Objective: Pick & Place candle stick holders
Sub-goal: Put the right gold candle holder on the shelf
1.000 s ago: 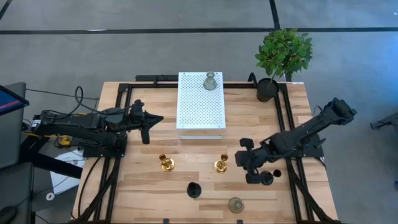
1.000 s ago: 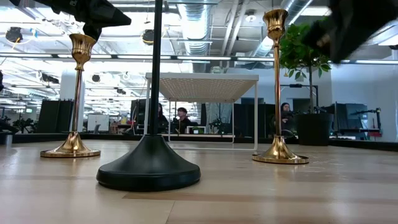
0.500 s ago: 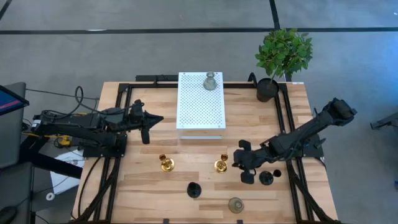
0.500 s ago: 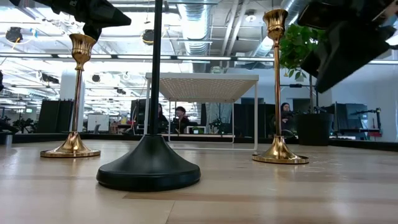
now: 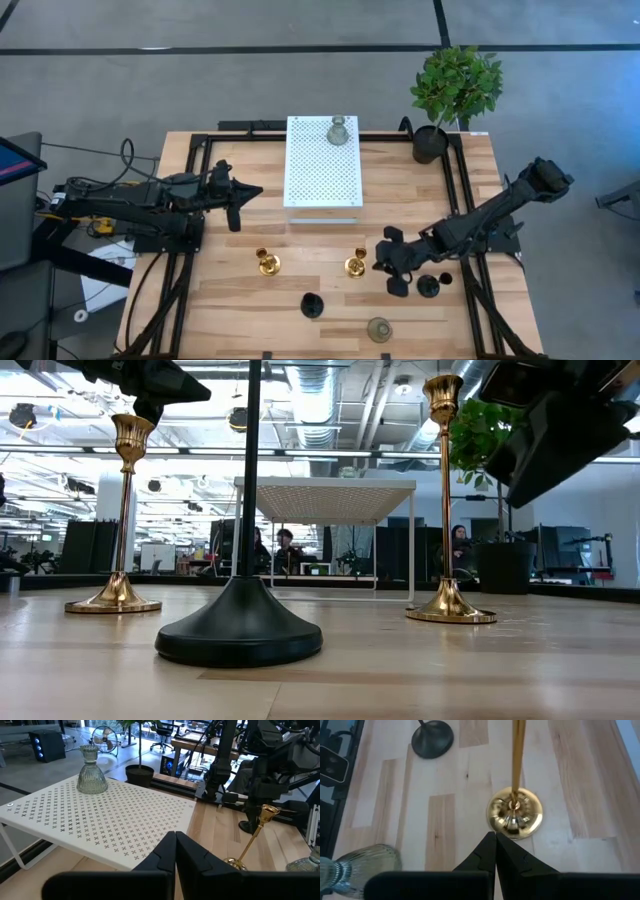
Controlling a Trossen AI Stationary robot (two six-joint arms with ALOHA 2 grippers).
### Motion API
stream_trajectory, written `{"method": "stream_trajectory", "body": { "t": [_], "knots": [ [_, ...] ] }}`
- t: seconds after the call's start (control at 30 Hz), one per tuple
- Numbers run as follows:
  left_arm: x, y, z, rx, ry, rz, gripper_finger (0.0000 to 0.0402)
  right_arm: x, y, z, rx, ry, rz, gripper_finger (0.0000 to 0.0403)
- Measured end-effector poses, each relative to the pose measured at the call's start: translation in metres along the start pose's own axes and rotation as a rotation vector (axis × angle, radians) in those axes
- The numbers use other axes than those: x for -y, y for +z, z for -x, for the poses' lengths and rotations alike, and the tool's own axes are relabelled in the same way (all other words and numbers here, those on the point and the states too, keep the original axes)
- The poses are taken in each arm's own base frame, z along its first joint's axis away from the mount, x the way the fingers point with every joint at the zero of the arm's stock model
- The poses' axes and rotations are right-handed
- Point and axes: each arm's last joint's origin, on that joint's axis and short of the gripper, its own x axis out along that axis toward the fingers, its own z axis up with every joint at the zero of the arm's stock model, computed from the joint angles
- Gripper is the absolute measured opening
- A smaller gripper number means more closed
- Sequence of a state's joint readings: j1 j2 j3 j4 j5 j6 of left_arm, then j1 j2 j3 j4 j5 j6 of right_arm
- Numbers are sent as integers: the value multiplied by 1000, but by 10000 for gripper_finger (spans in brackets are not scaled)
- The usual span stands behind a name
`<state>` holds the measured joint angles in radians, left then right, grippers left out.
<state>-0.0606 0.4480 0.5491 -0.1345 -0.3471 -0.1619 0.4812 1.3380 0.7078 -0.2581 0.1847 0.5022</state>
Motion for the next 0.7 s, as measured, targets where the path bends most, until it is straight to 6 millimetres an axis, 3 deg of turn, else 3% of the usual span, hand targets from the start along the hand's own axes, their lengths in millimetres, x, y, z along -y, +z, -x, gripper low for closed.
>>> {"method": "stream_trajectory", "body": {
  "t": [0.53, 0.7],
  "knots": [
    [0, 0, 0, 0, 0, 0, 8, 16, 11, -3, 42, -33, -134, 0],
    [0, 0, 0, -1, 1, -1, 8, 13, 21, -2, 130, 16, -135, 39]
  ]
}}
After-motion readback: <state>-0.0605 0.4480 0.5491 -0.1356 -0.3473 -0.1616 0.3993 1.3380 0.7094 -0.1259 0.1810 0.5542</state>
